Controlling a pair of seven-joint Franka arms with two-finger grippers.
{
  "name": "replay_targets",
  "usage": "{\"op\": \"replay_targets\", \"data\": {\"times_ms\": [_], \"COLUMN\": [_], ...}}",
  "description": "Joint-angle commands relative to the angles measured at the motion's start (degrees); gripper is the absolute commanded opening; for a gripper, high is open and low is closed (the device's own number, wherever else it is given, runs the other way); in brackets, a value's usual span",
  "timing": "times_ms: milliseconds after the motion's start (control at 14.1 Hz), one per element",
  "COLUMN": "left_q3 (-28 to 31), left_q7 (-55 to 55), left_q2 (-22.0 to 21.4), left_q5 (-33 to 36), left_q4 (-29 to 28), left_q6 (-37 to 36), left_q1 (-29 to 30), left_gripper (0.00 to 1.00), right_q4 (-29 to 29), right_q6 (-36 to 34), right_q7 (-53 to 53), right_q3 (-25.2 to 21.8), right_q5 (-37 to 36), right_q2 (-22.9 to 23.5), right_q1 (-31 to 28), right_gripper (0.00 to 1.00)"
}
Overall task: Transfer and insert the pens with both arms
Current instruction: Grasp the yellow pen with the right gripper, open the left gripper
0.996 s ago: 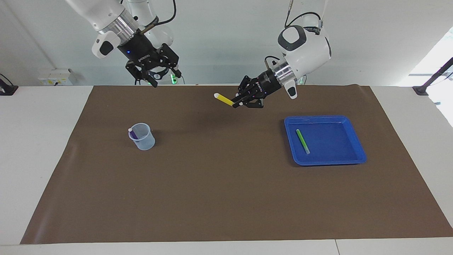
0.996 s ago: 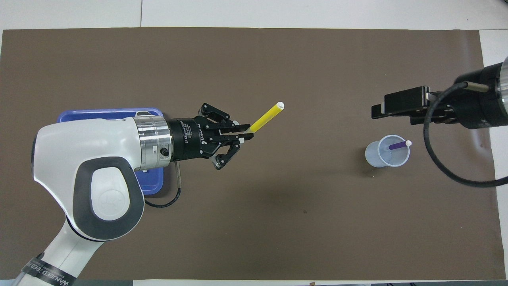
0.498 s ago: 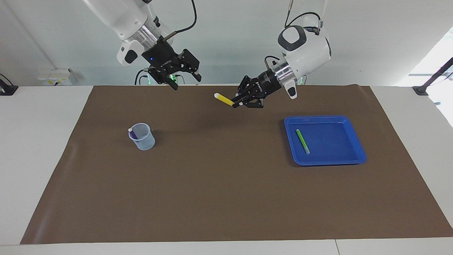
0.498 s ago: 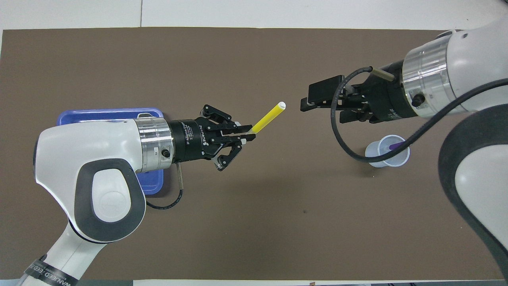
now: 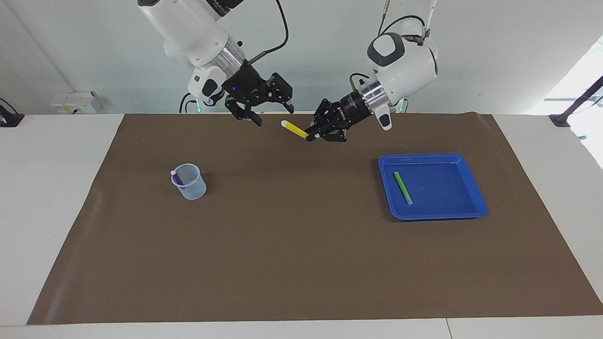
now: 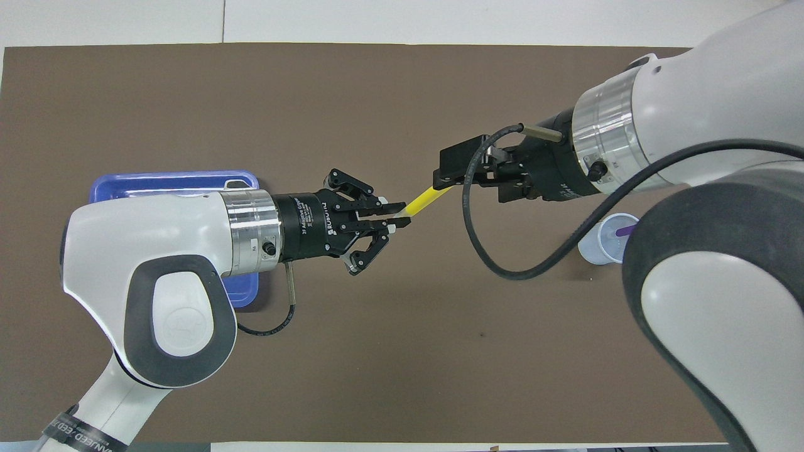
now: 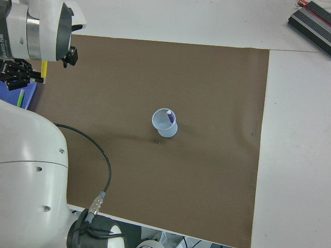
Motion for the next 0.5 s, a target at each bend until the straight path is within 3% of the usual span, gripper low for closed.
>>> {"op": "replay_targets", "data": {"times_ms": [0, 427], "left_q3": [0.6, 0.6], "left_q7": [1.9, 3.0], "left_q2": [-2.2, -2.7], "left_q5": [-1.3, -1.3], "left_q4": [-2.4, -2.9], "left_q6": [0.7, 0.6], "left_q1": [-1.6, -1.6], "left_gripper": [0.00, 0.00], "right_q4": [0.5, -0.4], "right_q6": [0.4, 3.1], "right_q7": [1.2, 1.1], "right_q3": [0.8, 0.9], "right_q5": [-1.9, -4.0], "right_q2": [0.4, 0.7], "right_q1": [-0.1, 0.4], "right_gripper": [1.00, 1.00]}}
